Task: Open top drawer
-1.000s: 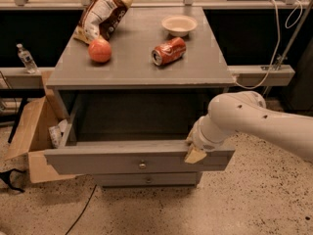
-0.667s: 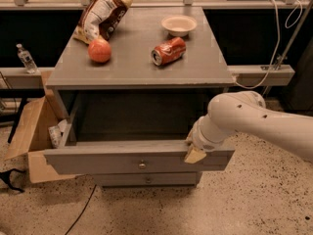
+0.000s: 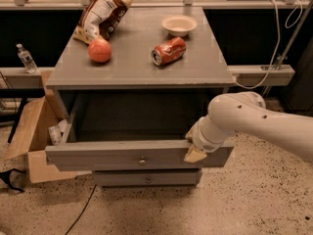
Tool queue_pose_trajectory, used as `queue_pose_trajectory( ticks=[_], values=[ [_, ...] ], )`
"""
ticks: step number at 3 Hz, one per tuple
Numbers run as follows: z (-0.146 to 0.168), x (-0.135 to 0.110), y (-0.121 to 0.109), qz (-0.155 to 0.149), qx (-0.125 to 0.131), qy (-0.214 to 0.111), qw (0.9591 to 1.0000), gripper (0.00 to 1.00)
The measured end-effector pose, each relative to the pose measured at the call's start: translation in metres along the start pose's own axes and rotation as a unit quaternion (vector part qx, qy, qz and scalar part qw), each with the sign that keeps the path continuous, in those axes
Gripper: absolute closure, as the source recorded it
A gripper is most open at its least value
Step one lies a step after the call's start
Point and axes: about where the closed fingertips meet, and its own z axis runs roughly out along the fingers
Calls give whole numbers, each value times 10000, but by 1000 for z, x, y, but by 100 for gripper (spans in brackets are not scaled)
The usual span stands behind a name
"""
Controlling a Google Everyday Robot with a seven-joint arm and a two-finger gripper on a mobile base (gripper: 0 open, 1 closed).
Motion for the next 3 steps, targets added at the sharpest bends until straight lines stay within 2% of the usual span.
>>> queue_pose_trajectory(
  ticks=[1,2,3],
  values=[
    [0,0,0,0,0,0,10000,0],
    [2,-2,2,-42,-113,40,9999,0],
    [5,-2,17,-108,-559,154,9983,3]
  ],
)
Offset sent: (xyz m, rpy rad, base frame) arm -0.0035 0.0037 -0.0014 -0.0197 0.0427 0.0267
